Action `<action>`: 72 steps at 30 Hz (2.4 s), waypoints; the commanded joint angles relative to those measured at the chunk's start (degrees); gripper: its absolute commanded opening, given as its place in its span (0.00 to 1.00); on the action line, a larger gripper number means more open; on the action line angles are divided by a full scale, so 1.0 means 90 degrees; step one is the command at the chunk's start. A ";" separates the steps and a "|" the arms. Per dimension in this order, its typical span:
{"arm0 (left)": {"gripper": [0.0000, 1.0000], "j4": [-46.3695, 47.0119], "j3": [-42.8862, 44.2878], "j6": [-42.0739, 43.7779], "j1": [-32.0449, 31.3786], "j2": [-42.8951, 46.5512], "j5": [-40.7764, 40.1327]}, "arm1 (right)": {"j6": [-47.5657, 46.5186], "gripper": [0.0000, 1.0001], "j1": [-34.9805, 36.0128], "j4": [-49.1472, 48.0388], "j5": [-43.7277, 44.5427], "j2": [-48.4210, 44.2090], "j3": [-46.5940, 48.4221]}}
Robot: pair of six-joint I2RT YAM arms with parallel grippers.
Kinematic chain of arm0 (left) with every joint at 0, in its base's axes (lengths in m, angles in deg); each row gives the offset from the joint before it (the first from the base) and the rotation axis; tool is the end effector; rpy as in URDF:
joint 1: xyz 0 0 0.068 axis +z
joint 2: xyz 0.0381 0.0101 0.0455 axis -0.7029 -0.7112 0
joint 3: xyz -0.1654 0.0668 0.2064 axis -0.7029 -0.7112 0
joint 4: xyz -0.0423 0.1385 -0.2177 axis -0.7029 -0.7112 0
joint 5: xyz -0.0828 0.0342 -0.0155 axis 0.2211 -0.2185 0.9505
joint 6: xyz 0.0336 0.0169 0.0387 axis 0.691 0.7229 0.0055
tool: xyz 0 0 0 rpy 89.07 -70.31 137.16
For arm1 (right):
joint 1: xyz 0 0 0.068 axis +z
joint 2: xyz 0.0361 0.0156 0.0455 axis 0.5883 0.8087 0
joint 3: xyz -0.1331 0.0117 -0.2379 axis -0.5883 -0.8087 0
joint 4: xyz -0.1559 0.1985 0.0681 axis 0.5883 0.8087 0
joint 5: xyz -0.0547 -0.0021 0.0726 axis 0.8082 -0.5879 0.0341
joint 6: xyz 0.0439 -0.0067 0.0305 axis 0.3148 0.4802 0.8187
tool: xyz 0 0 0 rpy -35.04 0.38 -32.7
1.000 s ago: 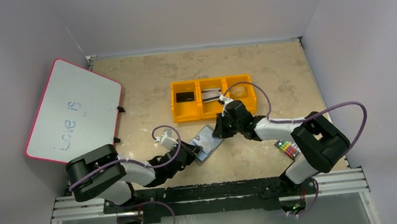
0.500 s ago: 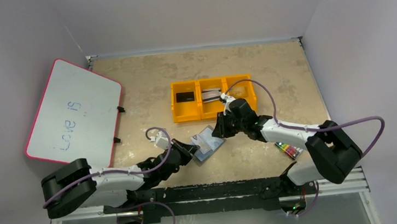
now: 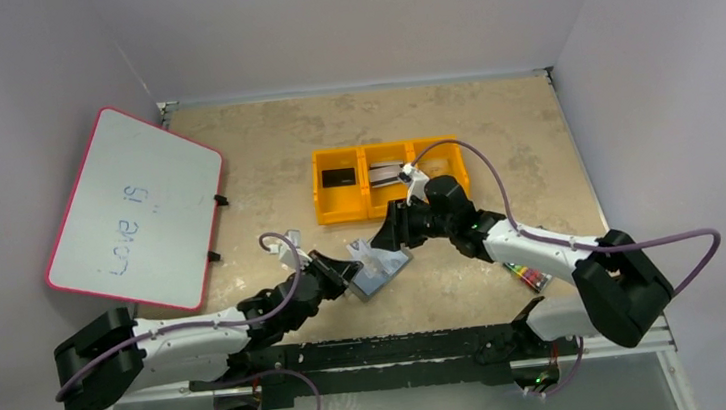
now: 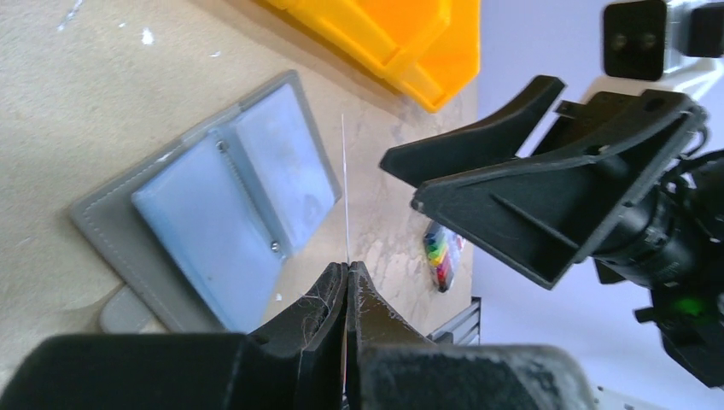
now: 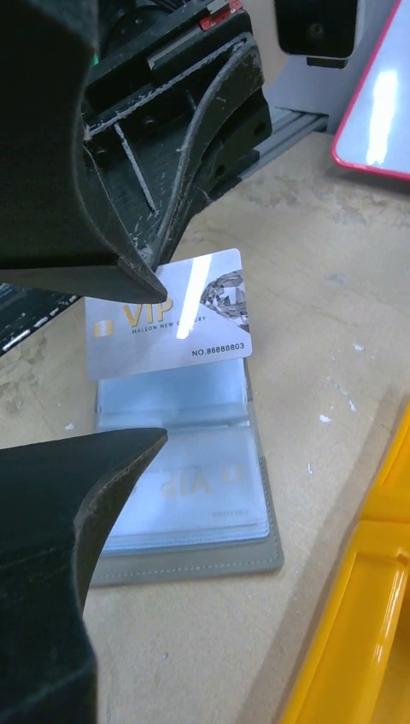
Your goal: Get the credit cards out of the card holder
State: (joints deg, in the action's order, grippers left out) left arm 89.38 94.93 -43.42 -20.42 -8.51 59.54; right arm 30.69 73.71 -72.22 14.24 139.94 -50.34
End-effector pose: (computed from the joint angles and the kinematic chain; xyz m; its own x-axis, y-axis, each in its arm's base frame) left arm 0.0978 -0.1687 0.1613 -0.6154 -0.7177 -0.3258 -0.0668 0.4594 -0.8857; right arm 0.2121 0.1797 0.2118 -0.7556 0.0902 -0.6488 -0.4779 0.6016 0.6401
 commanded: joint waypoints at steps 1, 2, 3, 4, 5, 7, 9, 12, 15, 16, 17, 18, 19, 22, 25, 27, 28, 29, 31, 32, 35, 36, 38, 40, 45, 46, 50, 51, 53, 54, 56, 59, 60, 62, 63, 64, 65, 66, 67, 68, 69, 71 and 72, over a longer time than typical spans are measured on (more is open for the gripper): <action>0.00 0.0277 -0.0029 0.0571 -0.0042 0.0416 0.0065 | 0.0290 0.59 -0.0087 -0.0810 -0.0636 0.0032 -0.0119; 0.00 0.0268 -0.0037 0.0616 -0.0044 0.0494 0.0074 | 0.0355 0.60 -0.0100 -0.0942 -0.0767 0.0025 -0.0154; 0.00 0.0267 -0.0056 0.0658 -0.0037 0.0579 0.0078 | 0.0415 0.60 -0.0117 -0.1088 -0.0891 0.0010 -0.0171; 0.00 0.0282 -0.0071 0.0711 -0.0043 0.0658 0.0092 | 0.0451 0.61 -0.0122 -0.1202 -0.1021 -0.0006 -0.0180; 0.00 0.0313 -0.0089 0.0764 -0.0038 0.0751 0.0111 | 0.0491 0.63 -0.0132 -0.1323 -0.1134 -0.0010 -0.0193; 0.00 0.0340 -0.0084 0.0875 -0.0044 0.0865 0.0150 | 0.0579 0.64 -0.0155 -0.1425 -0.1285 -0.0009 -0.0182; 0.00 0.0353 -0.0086 0.0956 -0.0044 0.0955 0.0182 | 0.0635 0.64 -0.0180 -0.1555 -0.1382 -0.0057 -0.0193; 0.00 0.0491 -0.0107 0.1044 -0.0044 0.1049 0.0234 | 0.0732 0.65 -0.0245 -0.1747 -0.1694 -0.0051 -0.0195; 0.00 0.0761 -0.0193 0.1085 -0.0044 0.1117 0.0285 | 0.0834 0.66 -0.0264 -0.1925 -0.1940 -0.0017 -0.0216; 0.00 0.0856 -0.0214 0.1097 -0.0044 0.1129 0.0317 | 0.0887 0.66 -0.0274 -0.2017 -0.1970 -0.0007 -0.0244; 0.00 0.0919 -0.0217 0.1126 -0.0044 0.1146 0.0337 | 0.0923 0.66 -0.0303 -0.2070 -0.2018 -0.0001 -0.0269; 0.00 0.0973 -0.0218 0.1143 -0.0042 0.1153 0.0364 | 0.0947 0.66 -0.0332 -0.2113 -0.2055 0.0004 -0.0280; 0.00 0.1015 -0.0214 0.1168 -0.0044 0.1170 0.0376 | 0.0984 0.65 -0.0353 -0.2206 -0.2122 0.0020 -0.0313; 0.00 0.1134 -0.0212 0.1216 -0.0040 0.1225 0.0445 | 0.1120 0.64 -0.0419 -0.2474 -0.2347 0.0092 -0.0378; 0.00 0.1304 -0.0234 0.1272 -0.0039 0.1271 0.0520 | 0.1200 0.62 -0.0471 -0.2631 -0.2562 0.0169 -0.0390; 0.00 0.1348 -0.0239 0.1311 -0.0039 0.1293 0.0538 | 0.1320 0.59 -0.0489 -0.2825 -0.2684 0.0168 -0.0439; 0.00 0.1349 -0.0240 0.1325 -0.0039 0.1308 0.0538 | 0.1387 0.58 -0.0501 -0.2956 -0.2755 0.0163 -0.0467; 0.00 0.1365 -0.0247 0.1332 -0.0044 0.1314 0.0543 | 0.1448 0.55 -0.0519 -0.3078 -0.2856 0.0162 -0.0484; 0.00 0.1401 -0.0262 0.1339 -0.0044 0.1328 0.0539 | 0.1569 0.49 -0.0541 -0.3270 -0.3005 0.0146 -0.0504; 0.00 0.1420 -0.0275 0.1346 -0.0041 0.1337 0.0538 | 0.1609 0.46 -0.0556 -0.3318 -0.3033 0.0121 -0.0520; 0.00 0.1441 -0.0294 0.1335 -0.0044 0.1360 0.0538 | 0.1735 0.42 -0.0620 -0.3475 -0.3101 0.0005 -0.0581; 0.00 0.1445 -0.0301 0.1337 -0.0044 0.1375 0.0538 | 0.1786 0.39 -0.0658 -0.3550 -0.3150 -0.0032 -0.0619; 0.00 0.1451 -0.0317 0.1328 -0.0044 0.1376 0.0538 | 0.1843 0.35 -0.0716 -0.3592 -0.3198 -0.0089 -0.0650; 0.00 0.1465 -0.0317 0.1342 -0.0044 0.1384 0.0548 | 0.1854 0.24 -0.0769 -0.3592 -0.3229 -0.0135 -0.0677; 0.00 0.1494 -0.0353 0.1346 -0.0036 0.1387 0.0527 | 0.1950 0.14 -0.0833 -0.3687 -0.3260 -0.0211 -0.0738; 0.00 0.1498 -0.0367 0.1347 -0.0038 0.1389 0.0520 | 0.1965 0.10 -0.0831 -0.3730 -0.3274 -0.0219 -0.0741; 0.05 0.1472 -0.0425 0.1305 -0.0044 0.1412 0.0456 | 0.1977 0.00 -0.0832 -0.3735 -0.3312 -0.0265 -0.0730; 0.12 0.1477 -0.0448 0.1308 -0.0044 0.1429 0.0440 | 0.1967 0.00 -0.0843 -0.3717 -0.3318 -0.0282 -0.0713; 0.24 0.1459 -0.0510 0.1300 -0.0044 0.1516 0.0382 | 0.1931 0.00 -0.0845 -0.3643 -0.3319 -0.0305 -0.0687; 0.31 0.1402 -0.0541 0.1273 -0.0044 0.1574 0.0326 | 0.1895 0.00 -0.0846 -0.3589 -0.3301 -0.0330 -0.0670; 0.38 0.1193 -0.0563 0.1231 -0.0043 0.1711 0.0212 | 0.1738 0.00 -0.0846 -0.3351 -0.3171 -0.0409 -0.0614; 0.41 0.0697 -0.0512 0.1225 -0.0044 0.1928 0.0077 | 0.1284 0.00 -0.0864 -0.2434 -0.2734 -0.0524 -0.0385; 0.42 0.0463 -0.0474 0.1217 -0.0043 0.1998 0.0006 | 0.1051 0.00 -0.0863 -0.2194 -0.2517 -0.0570 -0.0259; 0.43 0.0061 -0.0407 0.1194 -0.0039 0.2143 -0.0139 | 0.0529 0.00 -0.0862 -0.1213 -0.1760 -0.0660 0.0026; 0.44 -0.0128 -0.0381 0.1184 -0.0044 0.2205 -0.0205 | 0.0251 0.00 -0.0861 -0.0796 -0.1275 -0.0705 0.0200; 0.44 -0.0360 -0.0323 0.1175 -0.0044 0.2262 -0.0315 | -0.0070 0.00 -0.0864 -0.0389 -0.0825 -0.0773 0.0368; 0.45 -0.0588 -0.0303 0.1151 -0.0037 0.2319 -0.0395 | -0.0344 0.00 -0.0865 -0.0148 -0.0369 -0.0806 0.0511; 0.46 -0.0820 -0.0242 0.1095 -0.0043 0.2371 -0.0476 | -0.0603 0.00 -0.0863 0.0018 0.0034 -0.0836 0.0628; 0.46 -0.1063 -0.0202 0.1042 -0.0044 0.2412 -0.0565 | -0.1016 0.00 -0.0856 0.0110 0.0420 -0.0856 0.0719; 0.47 -0.1252 -0.0162 0.1018 -0.0042 0.2437 -0.0640 | -0.1432 0.00 -0.0858 0.0026 0.0749 -0.0863 0.0785; 0.48 -0.1404 -0.0142 0.1002 -0.0043 0.2465 -0.0674 | -0.1863 0.00 -0.0860 -0.0143 0.0932 -0.0857 0.0813; 0.50 -0.1654 -0.0064 0.0953 -0.0042 0.2448 -0.0713 | -0.2563 0.00 -0.0864 -0.0344 0.1310 -0.0830 0.0858; 0.52 -0.1785 -0.0008 0.0961 -0.0044 0.2424 -0.0738 | -0.2923 0.00 -0.0865 -0.0448 0.1453 -0.0804 0.0886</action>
State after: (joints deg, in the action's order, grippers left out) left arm 79.81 91.17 -33.71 -20.42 13.06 55.94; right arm 21.54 66.21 -75.87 15.03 133.29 -45.25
